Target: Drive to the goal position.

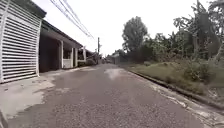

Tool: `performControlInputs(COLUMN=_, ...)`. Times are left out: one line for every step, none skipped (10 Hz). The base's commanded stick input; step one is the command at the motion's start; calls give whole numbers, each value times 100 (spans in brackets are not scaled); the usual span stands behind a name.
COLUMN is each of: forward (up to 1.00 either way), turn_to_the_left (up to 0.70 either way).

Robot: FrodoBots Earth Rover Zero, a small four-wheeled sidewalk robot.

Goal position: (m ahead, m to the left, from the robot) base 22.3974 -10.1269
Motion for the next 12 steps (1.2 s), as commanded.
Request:
performControlInputs(forward=70, turn_to_the_left=0)
performControlInputs(forward=70, turn_to_the_left=0)
performControlInputs(forward=70, turn_to_the_left=0)
performControlInputs(forward=70, turn_to_the_left=0)
performControlInputs(forward=70, turn_to_the_left=0)
performControlInputs(forward=70, turn_to_the_left=0)
performControlInputs(forward=70, turn_to_the_left=0)
performControlInputs(forward=70, turn_to_the_left=0)
performControlInputs(forward=70, turn_to_the_left=0)
performControlInputs(forward=70, turn_to_the_left=0)
performControlInputs(forward=70, turn_to_the_left=0)
performControlInputs(forward=70, turn_to_the_left=0)
